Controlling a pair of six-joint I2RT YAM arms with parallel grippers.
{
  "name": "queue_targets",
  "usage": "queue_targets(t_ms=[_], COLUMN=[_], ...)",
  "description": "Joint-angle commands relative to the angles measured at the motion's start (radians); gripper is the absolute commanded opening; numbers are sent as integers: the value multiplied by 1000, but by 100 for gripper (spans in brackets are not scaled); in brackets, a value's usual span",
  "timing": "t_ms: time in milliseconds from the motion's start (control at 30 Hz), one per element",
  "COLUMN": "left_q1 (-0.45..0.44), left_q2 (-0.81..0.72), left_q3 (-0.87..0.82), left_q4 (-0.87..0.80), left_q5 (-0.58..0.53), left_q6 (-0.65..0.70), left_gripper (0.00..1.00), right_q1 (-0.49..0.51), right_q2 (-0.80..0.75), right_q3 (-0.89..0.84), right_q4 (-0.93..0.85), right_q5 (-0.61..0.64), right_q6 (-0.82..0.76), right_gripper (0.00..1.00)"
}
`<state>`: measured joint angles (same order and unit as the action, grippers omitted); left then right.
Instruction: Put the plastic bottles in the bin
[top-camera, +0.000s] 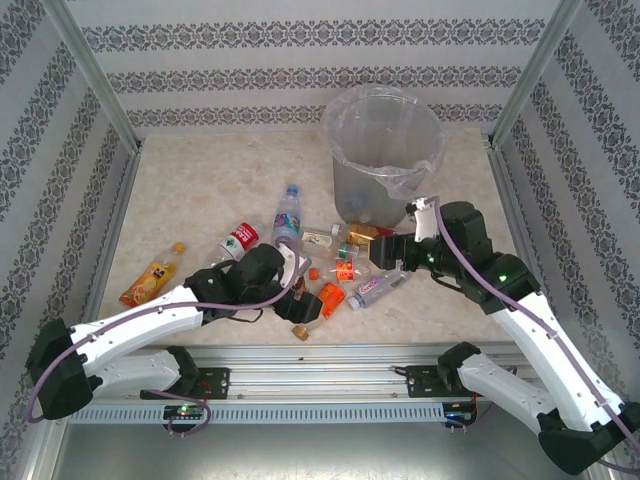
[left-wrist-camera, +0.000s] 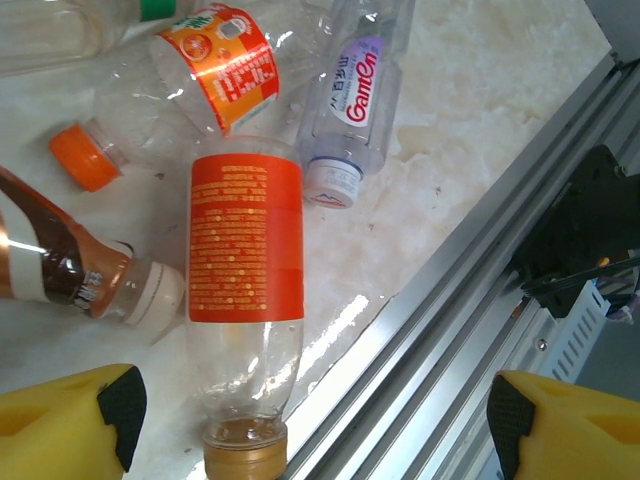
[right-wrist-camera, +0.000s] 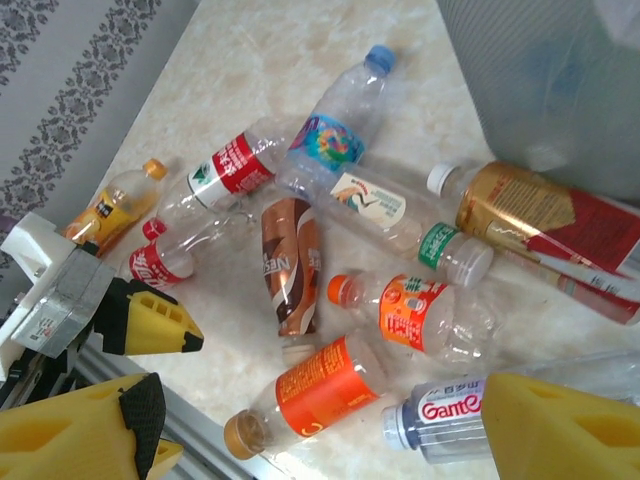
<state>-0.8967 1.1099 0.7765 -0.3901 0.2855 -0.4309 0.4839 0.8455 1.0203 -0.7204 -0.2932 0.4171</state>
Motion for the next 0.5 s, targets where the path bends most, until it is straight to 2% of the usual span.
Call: queue_targets(t_ms=[0,200,467], left_q1=[-34,-63,-64], left_q2=[39,160,305], left_q3=[34,70,166], left_q4=[-12,-21,-47], left_q5=[-48,-105,-125], left_q6=[-18,-7,60], left_gripper=[89,85,83], right_q1=[17,33,35], right_q2=[-34,-109,-107], right_q3=[-54,-163,-249], right_q4=[50,65,101], right_q5=[-30,-27,-71], right_q6=[44,95,120], right_gripper=[84,85,87])
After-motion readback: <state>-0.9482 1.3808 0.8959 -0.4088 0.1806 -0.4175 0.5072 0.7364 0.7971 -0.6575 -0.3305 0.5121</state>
